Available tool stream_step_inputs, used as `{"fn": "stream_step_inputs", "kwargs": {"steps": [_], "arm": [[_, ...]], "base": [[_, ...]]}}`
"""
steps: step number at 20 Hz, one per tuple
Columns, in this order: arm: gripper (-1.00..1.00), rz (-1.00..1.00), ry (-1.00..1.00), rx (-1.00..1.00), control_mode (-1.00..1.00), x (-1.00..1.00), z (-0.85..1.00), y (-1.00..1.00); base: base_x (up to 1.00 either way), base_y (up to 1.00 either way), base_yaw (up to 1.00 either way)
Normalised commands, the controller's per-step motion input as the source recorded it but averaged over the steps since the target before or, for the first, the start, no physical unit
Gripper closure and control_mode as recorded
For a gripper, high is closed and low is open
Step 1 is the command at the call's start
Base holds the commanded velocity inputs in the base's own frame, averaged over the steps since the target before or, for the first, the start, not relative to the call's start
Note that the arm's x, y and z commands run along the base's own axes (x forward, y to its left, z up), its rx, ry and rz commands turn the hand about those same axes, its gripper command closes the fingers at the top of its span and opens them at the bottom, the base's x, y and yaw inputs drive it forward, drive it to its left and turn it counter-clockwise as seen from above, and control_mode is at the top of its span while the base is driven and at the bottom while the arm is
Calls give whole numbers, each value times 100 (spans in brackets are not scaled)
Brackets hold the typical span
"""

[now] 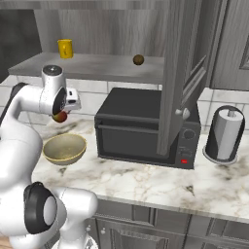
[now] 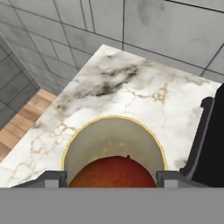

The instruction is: Open the cabinet. Pick the mango and kiwi from the cabinet and place them into the bowl. Then close the cabinet.

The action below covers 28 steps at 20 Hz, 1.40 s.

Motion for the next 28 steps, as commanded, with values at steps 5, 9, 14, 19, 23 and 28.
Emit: {"fn": "stream_step_inputs", "kwargs": {"steps": [5,9,14,19,23,28], "arm": [[100,0,2,0,-100,0,-36,10],[100,0,2,0,-100,0,-34,8],[100,0,2,0,-100,0,-34,5],[100,0,3,0,-100,0,-34,5],[100,0,3,0,-100,0,-35,5],[100,0,2,0,-100,4,-30,4]], "base": [[0,0,0],[0,0,0],[0,0,0],[0,0,0],[0,0,0],[0,0,0]]}}
